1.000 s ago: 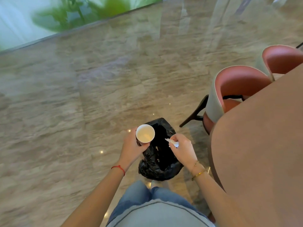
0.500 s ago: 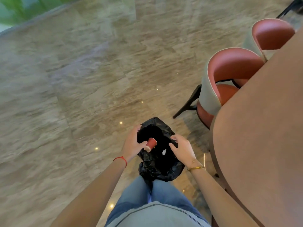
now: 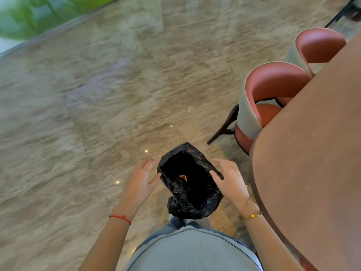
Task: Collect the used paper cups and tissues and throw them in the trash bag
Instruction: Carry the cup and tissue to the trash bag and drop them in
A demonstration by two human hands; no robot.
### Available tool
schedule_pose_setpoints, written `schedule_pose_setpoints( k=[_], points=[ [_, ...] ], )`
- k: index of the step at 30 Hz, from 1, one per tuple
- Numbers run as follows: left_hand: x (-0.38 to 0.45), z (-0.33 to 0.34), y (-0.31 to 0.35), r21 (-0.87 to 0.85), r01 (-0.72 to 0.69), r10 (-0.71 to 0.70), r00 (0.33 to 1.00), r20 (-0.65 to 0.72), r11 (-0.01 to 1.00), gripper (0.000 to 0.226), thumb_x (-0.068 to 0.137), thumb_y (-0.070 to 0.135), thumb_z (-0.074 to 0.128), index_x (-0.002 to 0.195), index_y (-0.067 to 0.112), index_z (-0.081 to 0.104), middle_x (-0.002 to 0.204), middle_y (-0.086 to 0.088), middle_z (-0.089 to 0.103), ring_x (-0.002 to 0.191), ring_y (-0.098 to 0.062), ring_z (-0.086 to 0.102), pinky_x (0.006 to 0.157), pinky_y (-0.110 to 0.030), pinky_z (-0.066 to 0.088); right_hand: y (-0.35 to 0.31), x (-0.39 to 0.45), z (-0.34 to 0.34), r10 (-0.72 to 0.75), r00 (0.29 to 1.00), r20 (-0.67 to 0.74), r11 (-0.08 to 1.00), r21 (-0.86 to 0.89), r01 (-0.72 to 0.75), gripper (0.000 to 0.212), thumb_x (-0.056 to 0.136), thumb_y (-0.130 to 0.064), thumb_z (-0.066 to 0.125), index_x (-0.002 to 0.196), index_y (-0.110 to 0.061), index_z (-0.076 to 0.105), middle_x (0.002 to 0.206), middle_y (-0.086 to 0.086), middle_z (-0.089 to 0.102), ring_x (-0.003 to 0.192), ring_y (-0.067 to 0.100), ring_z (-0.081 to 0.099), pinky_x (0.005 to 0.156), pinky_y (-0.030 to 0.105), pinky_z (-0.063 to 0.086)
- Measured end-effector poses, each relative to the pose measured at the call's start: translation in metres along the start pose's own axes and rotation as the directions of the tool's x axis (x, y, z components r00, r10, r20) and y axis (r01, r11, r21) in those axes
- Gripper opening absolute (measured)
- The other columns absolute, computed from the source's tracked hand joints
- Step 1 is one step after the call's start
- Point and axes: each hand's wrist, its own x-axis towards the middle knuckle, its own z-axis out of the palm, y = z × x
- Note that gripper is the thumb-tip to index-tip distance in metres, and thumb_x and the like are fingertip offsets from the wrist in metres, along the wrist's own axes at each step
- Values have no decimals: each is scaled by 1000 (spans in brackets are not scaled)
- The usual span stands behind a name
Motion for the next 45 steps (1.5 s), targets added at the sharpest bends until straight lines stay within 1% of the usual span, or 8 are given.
schedule_pose_setpoints(
  k=[6,10,15,21,26,29,34,45],
  points=[
    [-16,-1,15,27,-12,14,999,-43,1000,38,95,32,57,131,21,55,130,7,56,90,-11,60,79,-21,46,7,-21,-20,-11,999,-36,1000,-24,10,41,90,-29,60,129,-20,53,124,-1,58,122,16,45,103,34,42],
    [-19,-1,25,32,-53,54,997,-49,998,38,95,34,56,131,24,54,127,7,58,103,-12,60,81,-22,46,10,-38,-34,6,997,-82,999,-34,-9,41,91,-29,61,130,-20,53,127,-3,56,124,14,43,105,32,39],
    [-19,-5,39,61,-95,97,995,-27,994,37,95,37,53,131,28,53,113,9,60,34,-11,38,36,-17,32,8,-67,-48,85,983,-160,994,-56,-95,40,91,-32,59,130,-23,51,126,-4,56,121,13,43,101,30,40],
    [-21,-16,46,58,-252,251,968,29,966,37,94,34,56,130,27,54,62,16,30,32,-8,28,34,-14,28,-13,-115,-44,202,933,-299,974,-39,-223,40,92,-32,58,130,-23,51,120,-3,58,111,15,46,93,32,43],
    [-29,-29,36,69,-372,363,925,110,926,34,94,38,55,128,32,54,77,15,53,39,-2,34,37,-12,24,-44,-169,-21,339,850,-404,932,19,-363,40,90,-32,60,128,-21,53,119,-1,59,113,16,46,96,34,42],
    [-36,-30,29,43,-480,468,868,165,876,34,93,37,56,127,32,54,120,17,57,58,-1,52,54,-14,38,-61,-208,-5,415,787,-456,897,61,-438,42,90,-33,60,130,-22,52,124,-2,58,121,16,44,102,34,41],
    [-50,-22,33,-85,-638,637,730,246,765,33,91,27,62,124,25,60,124,12,61,108,-8,59,80,-17,46,-85,-275,21,554,641,-531,807,155,-570,41,89,-32,62,128,-22,54,121,-5,59,120,15,45,99,27,39],
    [-116,25,111,-261,-833,825,342,450,488,35,93,29,59,127,23,58,126,10,58,121,-8,51,101,-24,41,-119,-409,54,728,245,-641,569,364,-737,41,84,-21,70,124,-16,58,120,0,62,116,21,50,102,33,40]
  ],
)
